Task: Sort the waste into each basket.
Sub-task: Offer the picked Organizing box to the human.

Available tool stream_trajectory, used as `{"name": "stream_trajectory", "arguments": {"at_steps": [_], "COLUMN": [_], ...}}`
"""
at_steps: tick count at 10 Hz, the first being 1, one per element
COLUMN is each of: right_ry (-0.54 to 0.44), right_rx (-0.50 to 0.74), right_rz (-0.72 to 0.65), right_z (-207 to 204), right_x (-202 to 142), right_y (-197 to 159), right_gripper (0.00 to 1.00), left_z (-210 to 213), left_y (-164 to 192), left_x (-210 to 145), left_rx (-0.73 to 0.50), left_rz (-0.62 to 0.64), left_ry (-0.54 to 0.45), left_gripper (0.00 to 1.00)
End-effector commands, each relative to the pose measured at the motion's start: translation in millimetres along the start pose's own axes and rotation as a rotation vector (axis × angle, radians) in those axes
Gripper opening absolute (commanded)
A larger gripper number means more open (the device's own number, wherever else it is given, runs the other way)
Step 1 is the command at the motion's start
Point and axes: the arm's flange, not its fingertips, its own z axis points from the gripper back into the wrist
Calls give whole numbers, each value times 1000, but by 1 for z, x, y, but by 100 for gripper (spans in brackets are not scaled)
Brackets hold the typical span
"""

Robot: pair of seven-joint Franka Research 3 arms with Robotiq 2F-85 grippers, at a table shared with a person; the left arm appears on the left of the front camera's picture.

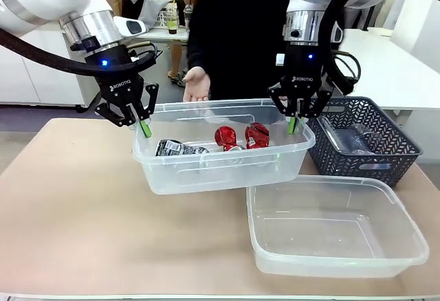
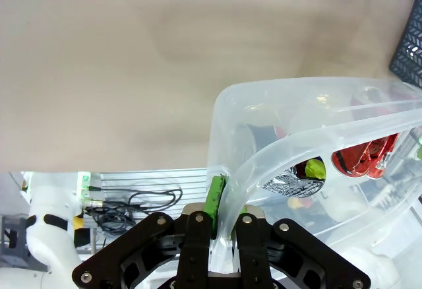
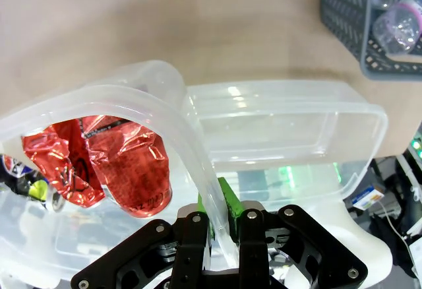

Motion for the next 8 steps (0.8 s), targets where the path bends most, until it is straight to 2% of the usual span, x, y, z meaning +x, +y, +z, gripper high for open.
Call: {"name": "stream_trajectory", "arguments": {"at_steps": [1, 8], "right_ry": [2, 2], "right_rx": [-15, -15], "right_rz": [-2, -2], "right_z": [-5, -5], "right_x": [1, 1], "right_y": [-2, -2], "right_gripper": [5, 5], "left_z": [13, 13], "left_y": [-6, -6], "left_x": [-4, -4], "left_rx": [-54, -54], "left_rz": [16, 16], "left_ry": [-18, -18], "left_gripper": [6, 6]}}
